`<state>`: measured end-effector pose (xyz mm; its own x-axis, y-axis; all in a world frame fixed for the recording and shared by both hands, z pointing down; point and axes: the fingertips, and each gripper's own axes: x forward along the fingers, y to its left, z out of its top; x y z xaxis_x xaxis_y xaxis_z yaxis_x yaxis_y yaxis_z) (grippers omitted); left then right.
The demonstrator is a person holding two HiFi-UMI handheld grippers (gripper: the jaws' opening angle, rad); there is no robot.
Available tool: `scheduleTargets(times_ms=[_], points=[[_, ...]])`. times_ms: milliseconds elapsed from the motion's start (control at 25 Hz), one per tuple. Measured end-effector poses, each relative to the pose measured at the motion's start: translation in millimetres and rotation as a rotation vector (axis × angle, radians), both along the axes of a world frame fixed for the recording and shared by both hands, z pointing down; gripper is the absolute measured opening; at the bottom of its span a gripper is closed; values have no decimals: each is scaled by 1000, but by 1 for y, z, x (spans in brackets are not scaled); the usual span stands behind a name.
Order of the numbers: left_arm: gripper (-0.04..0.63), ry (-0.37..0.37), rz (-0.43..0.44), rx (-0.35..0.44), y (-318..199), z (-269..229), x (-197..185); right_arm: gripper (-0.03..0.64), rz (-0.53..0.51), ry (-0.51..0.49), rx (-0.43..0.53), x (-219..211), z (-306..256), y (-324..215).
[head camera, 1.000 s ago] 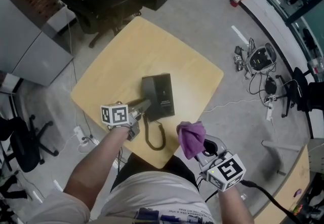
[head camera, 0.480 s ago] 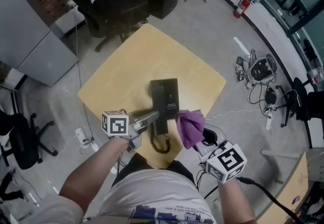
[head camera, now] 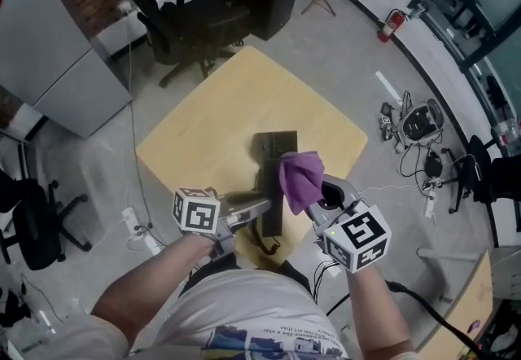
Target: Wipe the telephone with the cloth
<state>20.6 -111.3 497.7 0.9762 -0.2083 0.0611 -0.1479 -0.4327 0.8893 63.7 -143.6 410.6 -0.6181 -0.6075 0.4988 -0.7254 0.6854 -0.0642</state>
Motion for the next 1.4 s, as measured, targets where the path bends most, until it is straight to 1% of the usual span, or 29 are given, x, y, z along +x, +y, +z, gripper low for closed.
scheduleTargets(times_ms=[200,440,720,800,920,1160,1280,1400], points=[[77,16,-2,7,-3,-5,-7,43,1,45,-36,-9,15,15],[77,39,-18,15,-16,-12,-18,43,18,55,-97,-16,31,45],[77,60,-21,29,-26,-17,-20,43,28,86,-147,-15,44,79],[77,63,-12,31,-27,-18,-18,43,41,88,-134,-12,36,77],[77,66,2,30,-25,-18,-16,43,61,86,-88,-12,16,64],[77,66,30,27,-14,-15,-11,43,65,89,-1,-22,-15,31],[77,65,38,27,-9,-15,-9,43,64,97,19,-26,-22,19],[77,66,40,24,-5,-14,-11,43,58,115,13,-32,-19,14]])
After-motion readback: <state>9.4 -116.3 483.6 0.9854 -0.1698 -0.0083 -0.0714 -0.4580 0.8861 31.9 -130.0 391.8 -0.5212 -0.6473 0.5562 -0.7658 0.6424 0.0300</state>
